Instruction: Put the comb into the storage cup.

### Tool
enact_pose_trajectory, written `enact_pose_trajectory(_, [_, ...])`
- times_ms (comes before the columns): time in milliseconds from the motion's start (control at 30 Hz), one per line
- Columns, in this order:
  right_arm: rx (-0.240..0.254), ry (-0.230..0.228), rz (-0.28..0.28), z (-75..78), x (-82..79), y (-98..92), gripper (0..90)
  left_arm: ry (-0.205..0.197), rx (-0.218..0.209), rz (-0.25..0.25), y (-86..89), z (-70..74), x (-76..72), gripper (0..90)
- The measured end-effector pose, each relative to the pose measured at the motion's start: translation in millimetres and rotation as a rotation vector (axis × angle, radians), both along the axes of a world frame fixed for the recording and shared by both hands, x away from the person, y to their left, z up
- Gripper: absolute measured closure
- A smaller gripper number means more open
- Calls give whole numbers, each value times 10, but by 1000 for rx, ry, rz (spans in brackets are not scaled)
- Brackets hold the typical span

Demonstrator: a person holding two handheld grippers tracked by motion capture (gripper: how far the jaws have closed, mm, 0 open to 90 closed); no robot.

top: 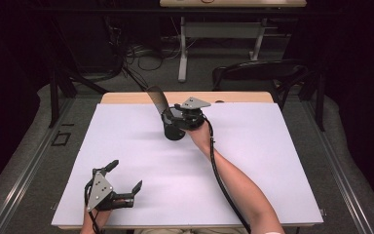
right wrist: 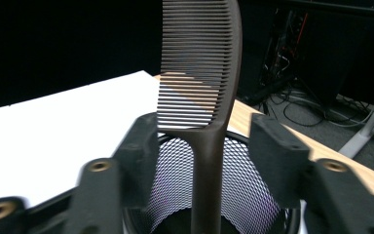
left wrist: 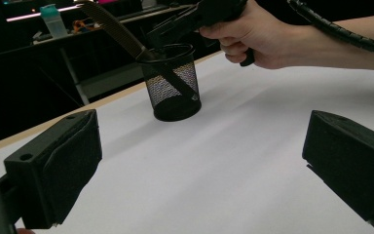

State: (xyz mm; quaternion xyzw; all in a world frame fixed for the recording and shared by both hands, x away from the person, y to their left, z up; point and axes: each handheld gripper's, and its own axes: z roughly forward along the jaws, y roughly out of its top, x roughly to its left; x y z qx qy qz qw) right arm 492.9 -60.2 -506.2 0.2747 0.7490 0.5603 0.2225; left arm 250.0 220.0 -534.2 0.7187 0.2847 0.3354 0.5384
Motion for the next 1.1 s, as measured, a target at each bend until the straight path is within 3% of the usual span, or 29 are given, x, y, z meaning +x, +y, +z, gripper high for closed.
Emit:
enact_pose_trajectory(233, [-7,51,48,82,-83,-104,269,1,1,0,-7,-1,2,8])
enact_pose_trajectory(433, [-51,88,85,159,-168,-157,152,3,3,0,-8,-4,9,8])
enact_pose_trajectory(633, [-95,129,107,217,-244,-207,88,4,5,4,-10,-3,9,8])
enact_pose_trajectory(1100, [-129,185,157,220,-500,-445,36,8,6,-5,-28,-8,9,8])
